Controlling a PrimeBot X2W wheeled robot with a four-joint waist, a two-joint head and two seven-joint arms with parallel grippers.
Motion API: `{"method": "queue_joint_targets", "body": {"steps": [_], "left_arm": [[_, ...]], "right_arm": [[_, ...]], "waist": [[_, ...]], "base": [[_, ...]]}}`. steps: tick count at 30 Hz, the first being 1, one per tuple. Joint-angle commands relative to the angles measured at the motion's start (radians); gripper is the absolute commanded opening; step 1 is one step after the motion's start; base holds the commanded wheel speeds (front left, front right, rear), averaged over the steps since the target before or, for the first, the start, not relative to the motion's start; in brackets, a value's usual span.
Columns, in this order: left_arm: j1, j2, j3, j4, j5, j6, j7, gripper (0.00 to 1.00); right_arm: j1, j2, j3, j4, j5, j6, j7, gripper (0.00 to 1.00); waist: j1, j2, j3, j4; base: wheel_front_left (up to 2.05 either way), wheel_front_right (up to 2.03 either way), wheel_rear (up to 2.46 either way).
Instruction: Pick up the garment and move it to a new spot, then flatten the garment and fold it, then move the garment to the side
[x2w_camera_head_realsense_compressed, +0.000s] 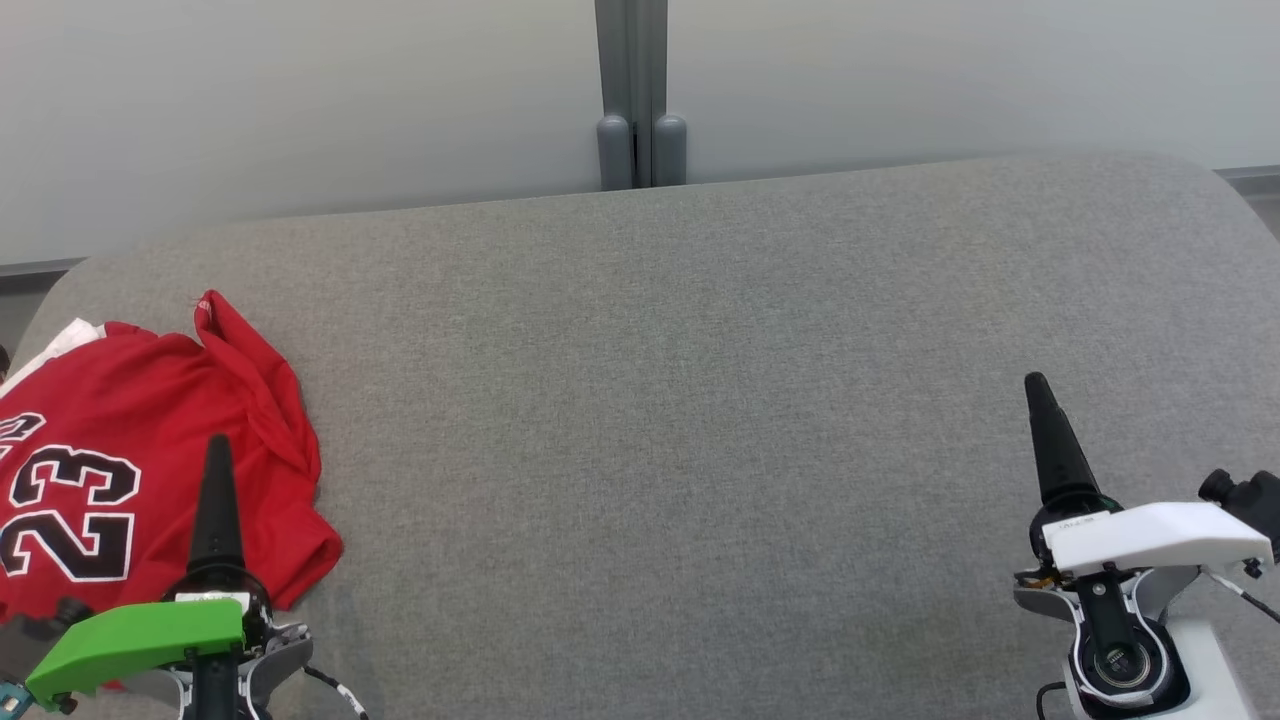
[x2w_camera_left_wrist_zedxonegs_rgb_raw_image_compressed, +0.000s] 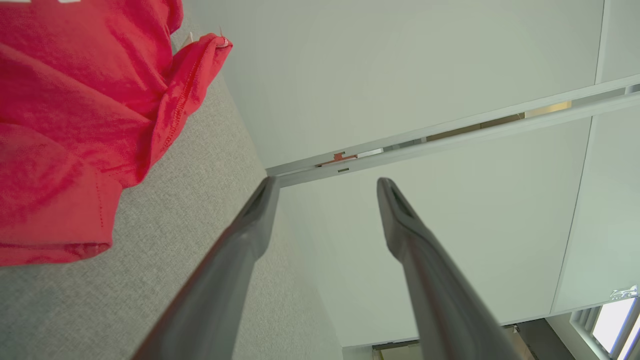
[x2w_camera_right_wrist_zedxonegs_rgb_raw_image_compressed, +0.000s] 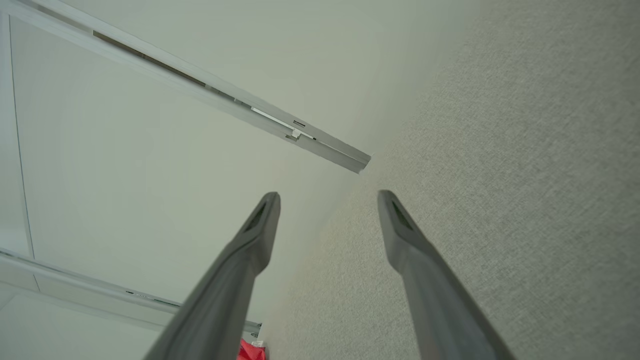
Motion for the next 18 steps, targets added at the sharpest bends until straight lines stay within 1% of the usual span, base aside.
{"method": "queue_joint_targets", "body": {"steps": [1, 5, 6, 11, 18], "left_arm": [[-0.014, 0.007, 0.005, -0.030, 0.040, -0.002, -0.010, 1.00], [-0.014, 0.007, -0.002, -0.059, 0.111, -0.002, -0.024, 1.00], [-0.014, 0.007, -0.006, -0.069, 0.142, -0.003, -0.031, 1.00], [-0.017, 0.008, -0.017, -0.109, 0.248, -0.003, -0.048, 1.00], [-0.005, 0.008, -0.056, -0.148, 0.427, -0.003, -0.071, 1.00]], "right_arm": [[-0.033, -0.010, 0.014, -0.035, -0.082, 0.002, -0.014, 1.00], [-0.044, -0.010, 0.019, -0.082, -0.212, 0.002, -0.029, 1.00], [-0.048, -0.011, 0.031, -0.101, -0.280, 0.002, -0.036, 1.00], [-0.050, -0.016, 0.058, -0.132, -0.426, 0.002, -0.053, 1.00], [-0.049, -0.022, 0.089, -0.130, -0.581, 0.002, -0.075, 1.00]], "waist": [[0.0000, 0.0000, 0.001, 0.000], [0.0000, 0.0000, 0.006, 0.001], [0.0000, 0.0000, 0.008, 0.001], [0.0000, 0.0000, 0.012, 0.005], [0.0000, 0.0000, 0.012, 0.007]], "base": [[0.00, 0.00, 0.00], [0.00, 0.00, 0.00], [0.00, 0.00, 0.00], [0.00, 0.00, 0.00], [0.00, 0.00, 0.00]]}}
